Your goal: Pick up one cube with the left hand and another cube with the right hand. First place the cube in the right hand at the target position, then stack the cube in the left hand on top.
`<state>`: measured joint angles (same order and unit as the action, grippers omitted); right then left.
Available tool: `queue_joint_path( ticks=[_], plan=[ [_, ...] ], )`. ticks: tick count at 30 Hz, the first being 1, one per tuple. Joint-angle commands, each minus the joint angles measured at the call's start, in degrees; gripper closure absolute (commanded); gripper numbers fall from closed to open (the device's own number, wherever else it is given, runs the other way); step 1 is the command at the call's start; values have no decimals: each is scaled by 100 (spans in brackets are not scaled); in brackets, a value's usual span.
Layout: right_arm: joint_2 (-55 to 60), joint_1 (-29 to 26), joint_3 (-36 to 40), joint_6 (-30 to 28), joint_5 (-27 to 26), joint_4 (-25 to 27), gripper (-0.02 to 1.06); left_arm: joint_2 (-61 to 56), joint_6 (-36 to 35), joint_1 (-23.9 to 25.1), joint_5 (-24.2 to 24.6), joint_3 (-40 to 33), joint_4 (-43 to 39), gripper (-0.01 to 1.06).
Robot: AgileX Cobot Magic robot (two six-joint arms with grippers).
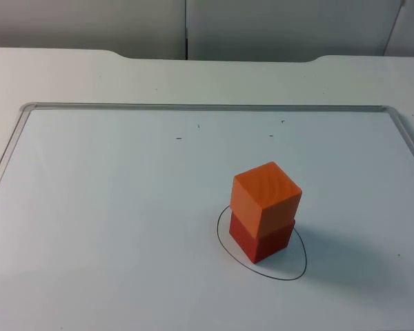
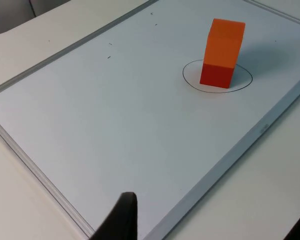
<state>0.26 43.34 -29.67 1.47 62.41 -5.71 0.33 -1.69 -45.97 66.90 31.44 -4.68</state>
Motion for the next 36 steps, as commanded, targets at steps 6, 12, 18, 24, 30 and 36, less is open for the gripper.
queue_joint_path(
  ticks=[6,12,18,24,30,36],
  plan=[
    [-26,11,36,19,-49,-4,32,-33,-24,-28,6,-9,3,0],
    [-26,11,36,5,-49,-3,32,-33,-24,-28,6,-9,3,0],
    [-26,11,36,5,-49,-14,32,-33,80,-28,6,-9,92,0],
    [-26,11,36,5,-49,-14,32,-33,169,-28,6,-9,129,0],
    [-26,11,36,5,-58,0,32,-33,169,-28,6,-9,129,0],
    [-26,11,36,5,-46,-2,32,-33,169,-28,6,-9,129,0]
  ],
)
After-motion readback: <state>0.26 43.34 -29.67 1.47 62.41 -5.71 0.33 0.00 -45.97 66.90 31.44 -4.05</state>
